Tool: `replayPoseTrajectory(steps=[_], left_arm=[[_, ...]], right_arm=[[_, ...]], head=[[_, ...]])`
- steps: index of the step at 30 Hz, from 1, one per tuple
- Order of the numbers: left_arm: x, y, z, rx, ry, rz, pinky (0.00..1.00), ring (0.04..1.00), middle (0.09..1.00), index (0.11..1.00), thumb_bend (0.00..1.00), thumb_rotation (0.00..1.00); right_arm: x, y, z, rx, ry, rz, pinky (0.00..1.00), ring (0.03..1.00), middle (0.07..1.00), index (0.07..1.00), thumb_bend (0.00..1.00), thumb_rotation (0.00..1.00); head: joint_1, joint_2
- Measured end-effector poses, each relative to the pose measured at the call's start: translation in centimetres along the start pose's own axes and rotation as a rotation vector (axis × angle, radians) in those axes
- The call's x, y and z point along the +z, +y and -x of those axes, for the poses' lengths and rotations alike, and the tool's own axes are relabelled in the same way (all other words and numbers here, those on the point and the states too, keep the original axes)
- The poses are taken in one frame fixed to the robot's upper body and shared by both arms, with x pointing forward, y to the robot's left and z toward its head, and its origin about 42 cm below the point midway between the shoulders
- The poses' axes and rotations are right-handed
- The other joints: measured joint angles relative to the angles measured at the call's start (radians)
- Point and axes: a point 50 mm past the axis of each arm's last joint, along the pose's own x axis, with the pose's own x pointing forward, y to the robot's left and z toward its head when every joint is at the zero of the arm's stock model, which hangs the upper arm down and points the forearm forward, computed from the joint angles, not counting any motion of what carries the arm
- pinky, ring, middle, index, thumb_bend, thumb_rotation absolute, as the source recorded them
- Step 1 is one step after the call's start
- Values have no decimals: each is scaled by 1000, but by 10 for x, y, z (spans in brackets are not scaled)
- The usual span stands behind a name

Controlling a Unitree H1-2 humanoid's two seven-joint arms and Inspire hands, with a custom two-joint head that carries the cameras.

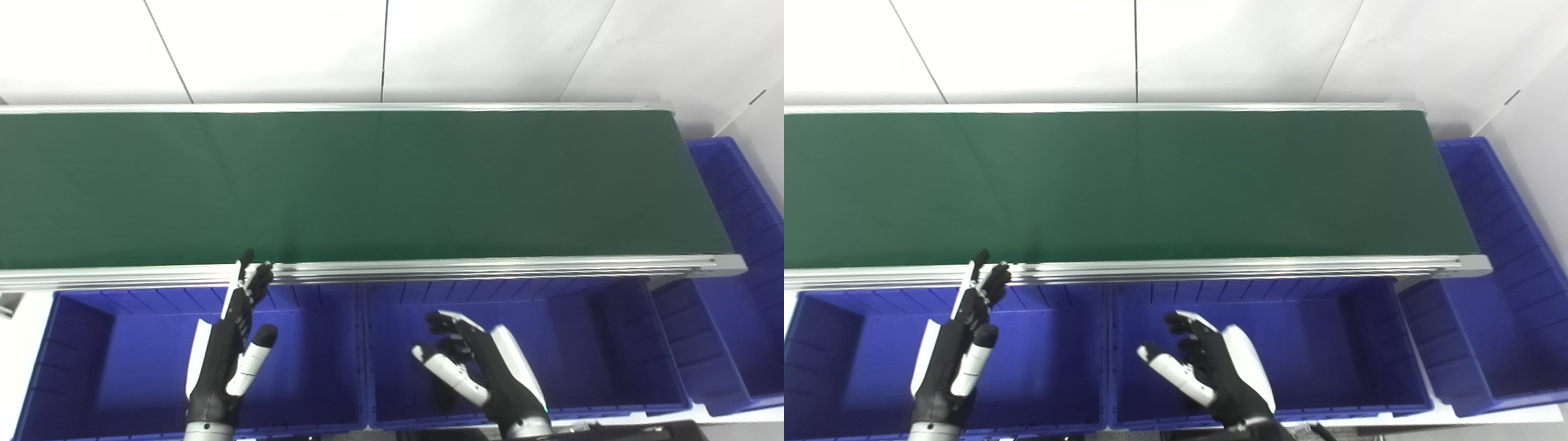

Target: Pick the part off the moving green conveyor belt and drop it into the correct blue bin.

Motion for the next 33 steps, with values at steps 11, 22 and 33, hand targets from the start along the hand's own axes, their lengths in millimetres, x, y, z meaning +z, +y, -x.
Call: replayPoseTrajectory(steps=[11, 22, 33], left_arm=[[-14, -3, 7, -7, 52, 5, 877, 894, 910, 992, 758, 930], [-12, -7, 13, -2, -58, -28, 789, 859, 888, 955, 697, 897], [-15, -9, 14, 8, -79, -66, 776, 877, 893, 921, 709, 899]], right_arm=[[-57, 34, -8, -23, -137, -141, 906, 922, 933, 920, 857, 946], [-43, 36, -16, -64, -410, -145, 940, 952, 969, 982, 890, 1000], [-48, 37, -18, -58, -384, -260, 924, 923, 984, 1000, 932, 1000]], head=[[46, -77], [132, -121], [150, -126]])
